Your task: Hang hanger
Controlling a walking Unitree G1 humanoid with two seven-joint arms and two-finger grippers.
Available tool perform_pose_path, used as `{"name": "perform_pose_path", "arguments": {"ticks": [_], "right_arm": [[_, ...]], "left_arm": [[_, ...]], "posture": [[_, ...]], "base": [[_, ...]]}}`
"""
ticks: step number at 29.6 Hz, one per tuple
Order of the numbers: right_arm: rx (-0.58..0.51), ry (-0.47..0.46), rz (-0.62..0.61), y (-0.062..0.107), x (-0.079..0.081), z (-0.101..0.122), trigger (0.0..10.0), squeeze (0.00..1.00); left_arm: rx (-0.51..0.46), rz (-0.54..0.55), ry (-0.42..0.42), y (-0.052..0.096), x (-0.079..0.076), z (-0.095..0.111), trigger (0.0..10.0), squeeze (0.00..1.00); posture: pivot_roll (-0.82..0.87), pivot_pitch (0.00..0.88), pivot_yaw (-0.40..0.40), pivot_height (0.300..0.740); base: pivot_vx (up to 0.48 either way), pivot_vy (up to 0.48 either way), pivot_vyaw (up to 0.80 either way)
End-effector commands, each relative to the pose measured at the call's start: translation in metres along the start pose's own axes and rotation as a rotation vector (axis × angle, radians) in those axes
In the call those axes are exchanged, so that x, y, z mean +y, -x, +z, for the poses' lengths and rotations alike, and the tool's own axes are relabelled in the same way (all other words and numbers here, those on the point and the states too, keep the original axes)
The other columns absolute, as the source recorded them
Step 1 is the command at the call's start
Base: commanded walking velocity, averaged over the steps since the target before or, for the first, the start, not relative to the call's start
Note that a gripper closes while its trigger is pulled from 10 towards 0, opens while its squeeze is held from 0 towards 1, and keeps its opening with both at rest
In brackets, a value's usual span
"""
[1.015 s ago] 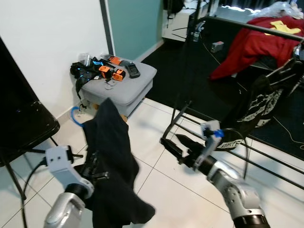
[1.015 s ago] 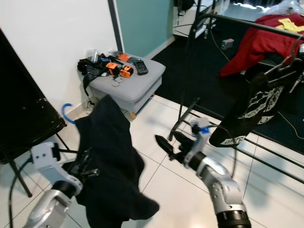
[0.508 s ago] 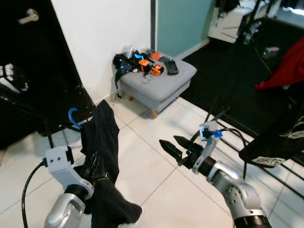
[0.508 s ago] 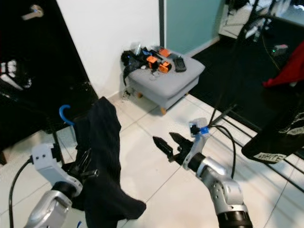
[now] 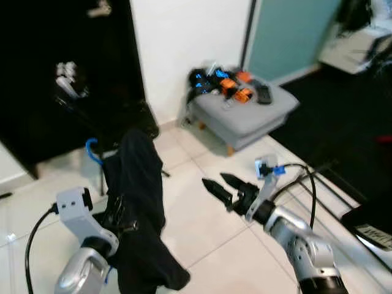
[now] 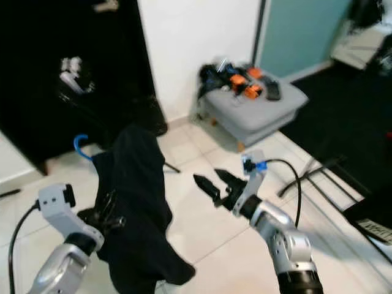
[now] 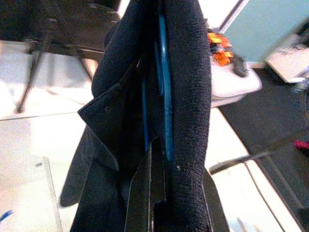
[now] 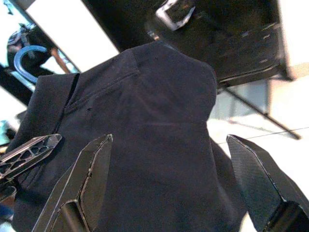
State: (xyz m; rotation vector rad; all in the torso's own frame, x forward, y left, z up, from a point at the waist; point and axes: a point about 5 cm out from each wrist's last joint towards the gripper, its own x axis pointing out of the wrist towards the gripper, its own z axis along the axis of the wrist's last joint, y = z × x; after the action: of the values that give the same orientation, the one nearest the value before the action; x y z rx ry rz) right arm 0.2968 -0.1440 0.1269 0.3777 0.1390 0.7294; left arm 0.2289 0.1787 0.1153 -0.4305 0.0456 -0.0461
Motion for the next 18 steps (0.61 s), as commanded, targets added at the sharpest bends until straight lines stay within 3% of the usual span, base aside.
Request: {"name": "perform_pose_path", "arguments": {"ticks": [1,18], "right_arm": [[0.019,-0.007,-0.005,0.0023,-0.0006,-0.0042,10.0,0.00],[0.022,-0.009,-0.001,0.0027,-0.0011,-0.0037,10.0,0.00]], "left_arm": [[-0.024,-0.007,0.002,0.0001,-0.0027,0.0042,10.0,0.00],[-0.025,-0.009,0.008,-0.0006,-0.0039,0.0040,10.0,0.00]], "posture": [[-0.02,0.131,-0.005,0.740],[-0.02,0.131,-0.008,0.740]], "base": [[0.000,0.000,0.73],[0.000,0.000,0.73]]}}
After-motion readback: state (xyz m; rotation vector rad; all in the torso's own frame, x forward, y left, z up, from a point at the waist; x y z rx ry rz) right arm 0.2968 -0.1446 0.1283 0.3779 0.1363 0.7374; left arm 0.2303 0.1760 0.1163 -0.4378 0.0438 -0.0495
